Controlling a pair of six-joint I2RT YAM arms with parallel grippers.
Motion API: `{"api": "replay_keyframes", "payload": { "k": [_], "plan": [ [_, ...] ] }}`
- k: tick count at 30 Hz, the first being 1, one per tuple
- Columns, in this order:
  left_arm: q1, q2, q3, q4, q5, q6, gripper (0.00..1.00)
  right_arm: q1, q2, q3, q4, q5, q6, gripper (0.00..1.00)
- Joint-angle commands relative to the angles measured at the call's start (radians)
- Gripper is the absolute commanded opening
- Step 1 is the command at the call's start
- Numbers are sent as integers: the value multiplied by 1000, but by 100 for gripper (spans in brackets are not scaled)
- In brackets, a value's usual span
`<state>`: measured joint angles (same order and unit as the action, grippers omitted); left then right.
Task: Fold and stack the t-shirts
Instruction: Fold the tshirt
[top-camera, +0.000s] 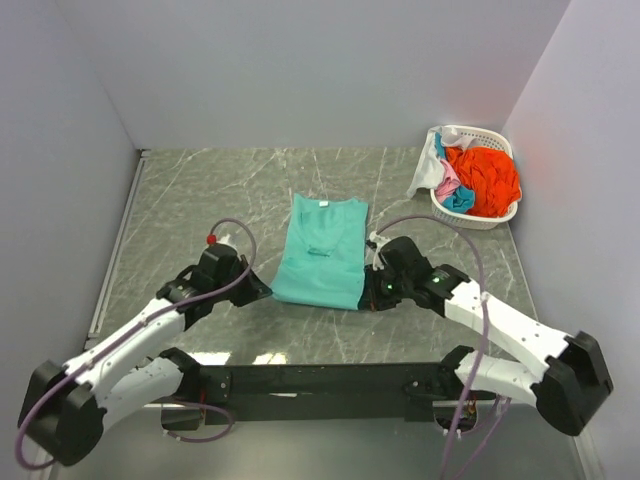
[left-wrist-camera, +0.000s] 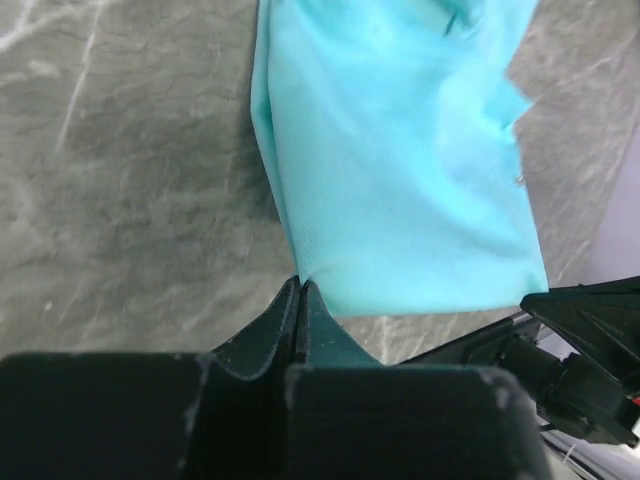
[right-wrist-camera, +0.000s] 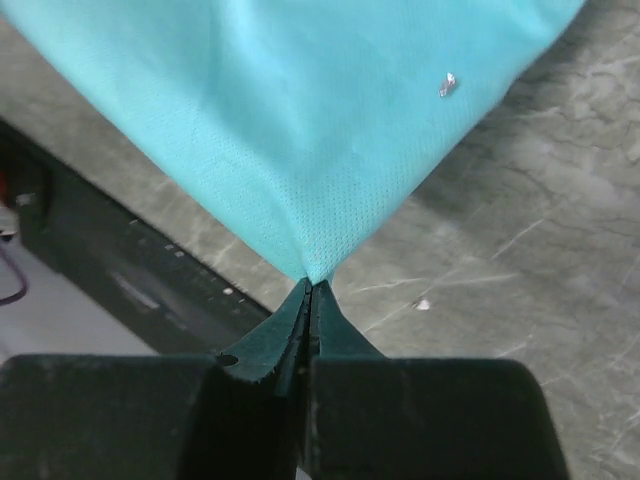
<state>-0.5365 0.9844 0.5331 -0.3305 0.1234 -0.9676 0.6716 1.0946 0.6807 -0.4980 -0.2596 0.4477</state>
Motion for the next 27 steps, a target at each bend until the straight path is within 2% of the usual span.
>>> {"api": "replay_keyframes", "payload": {
  "k": [1,6,11,15,20,27],
  "plan": [
    [-3,-111,57,-117,-62,-19,1,5,-93,59,-100,-52,-43,0],
    [-3,-214,108,-189,-120,-17,1,2,-150,92,-132,-196,-64,0],
    [-3,-248,166,-231,-120,-36,1,-3,-194,135,-143,-266,-72,0],
    [-3,-268,203,-245,-189,-34,1,-26,-191,158,-140,-337,-86,0],
    [-3,-231,228,-213,-226,-26,1,-76,-133,146,-110,-435,-90,0],
    [-2,-125,277,-194,-298,-51,1,-173,-82,120,-73,-440,-98,0]
  ]
}}
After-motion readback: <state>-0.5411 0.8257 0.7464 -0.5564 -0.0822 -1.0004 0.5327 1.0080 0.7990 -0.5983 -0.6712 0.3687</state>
